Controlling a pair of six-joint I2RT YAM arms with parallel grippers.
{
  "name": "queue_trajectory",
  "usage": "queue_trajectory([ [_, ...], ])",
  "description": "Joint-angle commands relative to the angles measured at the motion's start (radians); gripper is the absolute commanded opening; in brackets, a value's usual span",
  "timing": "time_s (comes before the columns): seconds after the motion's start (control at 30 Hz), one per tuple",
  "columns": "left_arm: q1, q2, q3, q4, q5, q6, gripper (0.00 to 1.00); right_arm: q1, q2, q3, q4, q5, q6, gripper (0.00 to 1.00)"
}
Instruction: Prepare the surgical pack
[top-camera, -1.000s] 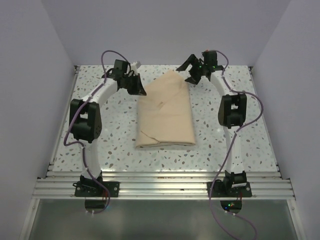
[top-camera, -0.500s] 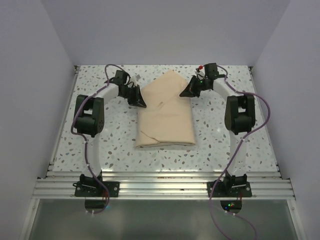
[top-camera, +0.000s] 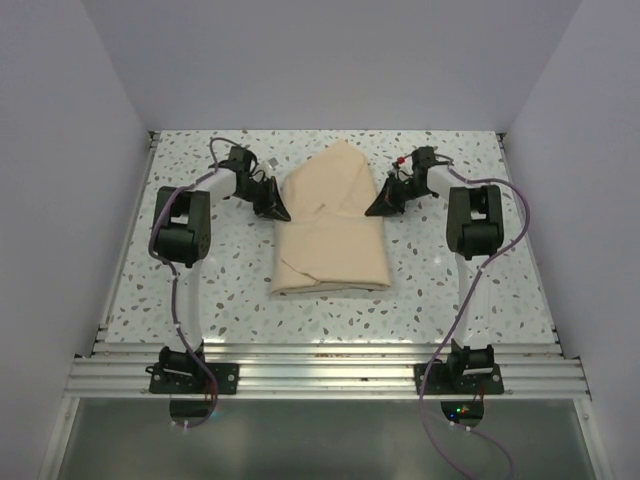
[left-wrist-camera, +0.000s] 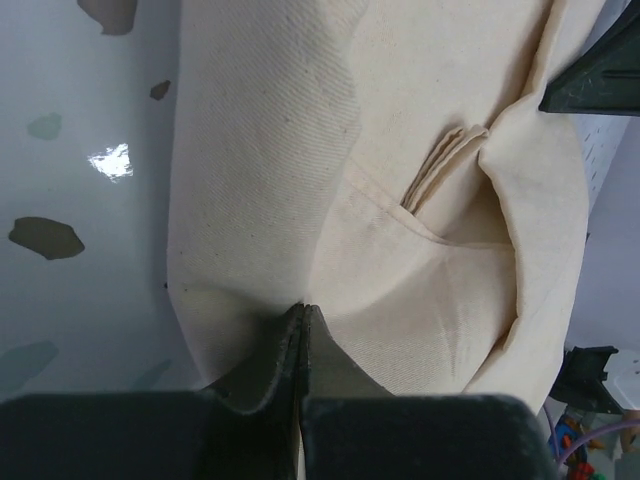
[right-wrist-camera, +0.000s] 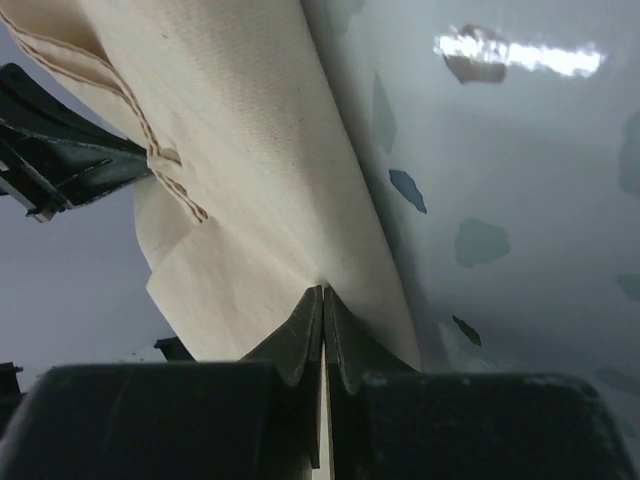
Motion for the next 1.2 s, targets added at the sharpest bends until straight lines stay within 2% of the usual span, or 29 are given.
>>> queue_trajectory([
  [0.0,0.006,0.054,0.048,-0.054,-0.081,0.06,0.0,0.009,0.05,0.079,-0.071,0.1,-0.06,0.0],
  [0.17,0.006,-0.055,0.05,-0.054,-0.063,0.044,0.02,0.011,-0.051,0.092,-0.094,0.106,-0.069,0.0],
  [0.23,0.006,-0.122,0.023,-0.045,-0.07,0.034,0.08,0.011,-0.095,0.058,-0.093,0.097,-0.063,0.0],
  [0.4,0.007,-0.225,-0.068,-0.001,-0.06,0.024,0.11,0.016,-0.207,-0.02,-0.074,0.077,-0.057,0.0],
  [0.5,0.007,-0.218,-0.143,0.058,-0.008,-0.001,0.11,0.017,-0.218,-0.063,-0.076,0.08,-0.075,0.0],
  [0.63,0.007,-0.164,-0.2,0.09,-0.018,0.001,0.08,0.016,-0.175,-0.141,-0.039,0.092,-0.088,0.0],
  [0.9,0.009,-0.038,-0.12,-0.022,-0.095,0.054,0.02,0.014,-0.051,-0.125,-0.042,0.143,-0.105,0.0],
  [1.03,0.009,-0.117,-0.09,-0.028,-0.116,0.051,0.02,0.014,-0.1,-0.031,-0.089,0.151,-0.112,0.0],
  [1.17,0.009,-0.197,-0.004,-0.054,-0.116,0.048,0.11,0.017,-0.174,0.035,-0.12,0.146,-0.099,0.0],
])
